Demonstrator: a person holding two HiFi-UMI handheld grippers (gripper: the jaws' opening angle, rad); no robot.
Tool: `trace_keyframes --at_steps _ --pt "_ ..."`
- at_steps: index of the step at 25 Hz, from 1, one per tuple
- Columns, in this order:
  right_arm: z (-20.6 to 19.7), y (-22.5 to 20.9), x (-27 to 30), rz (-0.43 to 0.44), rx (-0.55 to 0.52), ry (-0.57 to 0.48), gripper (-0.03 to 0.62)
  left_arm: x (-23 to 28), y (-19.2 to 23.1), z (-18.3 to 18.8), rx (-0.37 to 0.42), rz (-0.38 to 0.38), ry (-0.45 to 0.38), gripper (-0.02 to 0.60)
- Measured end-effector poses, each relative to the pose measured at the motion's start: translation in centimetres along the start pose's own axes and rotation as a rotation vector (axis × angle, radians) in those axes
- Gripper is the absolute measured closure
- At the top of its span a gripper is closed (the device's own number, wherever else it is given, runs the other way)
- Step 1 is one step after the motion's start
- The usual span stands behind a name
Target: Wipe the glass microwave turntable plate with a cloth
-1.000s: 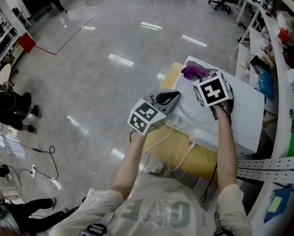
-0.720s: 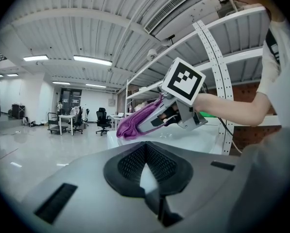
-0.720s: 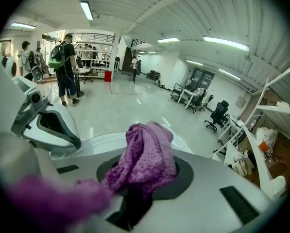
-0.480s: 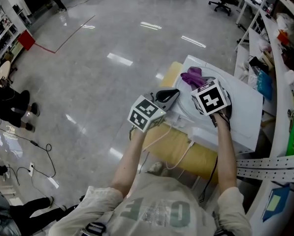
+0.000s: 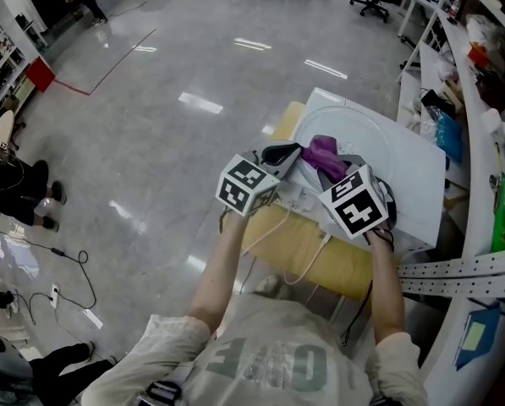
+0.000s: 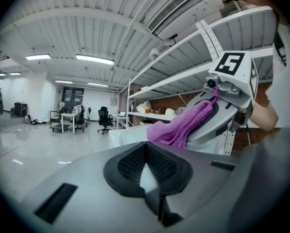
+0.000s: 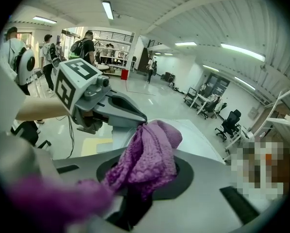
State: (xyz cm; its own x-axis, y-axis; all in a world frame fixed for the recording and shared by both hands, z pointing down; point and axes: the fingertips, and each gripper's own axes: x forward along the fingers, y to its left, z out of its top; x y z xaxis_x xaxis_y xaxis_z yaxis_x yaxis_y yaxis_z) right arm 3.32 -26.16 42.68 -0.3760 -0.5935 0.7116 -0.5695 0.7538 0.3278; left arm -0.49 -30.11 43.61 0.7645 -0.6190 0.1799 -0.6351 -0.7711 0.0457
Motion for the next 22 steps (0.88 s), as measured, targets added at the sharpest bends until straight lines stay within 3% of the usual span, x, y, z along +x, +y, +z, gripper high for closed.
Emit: trace_keyframes --at_steps 8,12,22 --pt "-0.5 2.7 -1.8 0.056 -0.030 -0.007 0.536 0.1 0.1 0.1 0.003 0.008 0.000 0.580" --pt "-0.5 2.1 -2.1 0.058 -0.039 -0.010 0.536 0.3 0.0 0.2 0.000 0.007 -0.007 0.580" --pt "1.7 -11.2 1.9 -0.120 0.164 -0.027 0.537 0.3 0.1 -0.1 -0.013 0.006 -0.003 0.580"
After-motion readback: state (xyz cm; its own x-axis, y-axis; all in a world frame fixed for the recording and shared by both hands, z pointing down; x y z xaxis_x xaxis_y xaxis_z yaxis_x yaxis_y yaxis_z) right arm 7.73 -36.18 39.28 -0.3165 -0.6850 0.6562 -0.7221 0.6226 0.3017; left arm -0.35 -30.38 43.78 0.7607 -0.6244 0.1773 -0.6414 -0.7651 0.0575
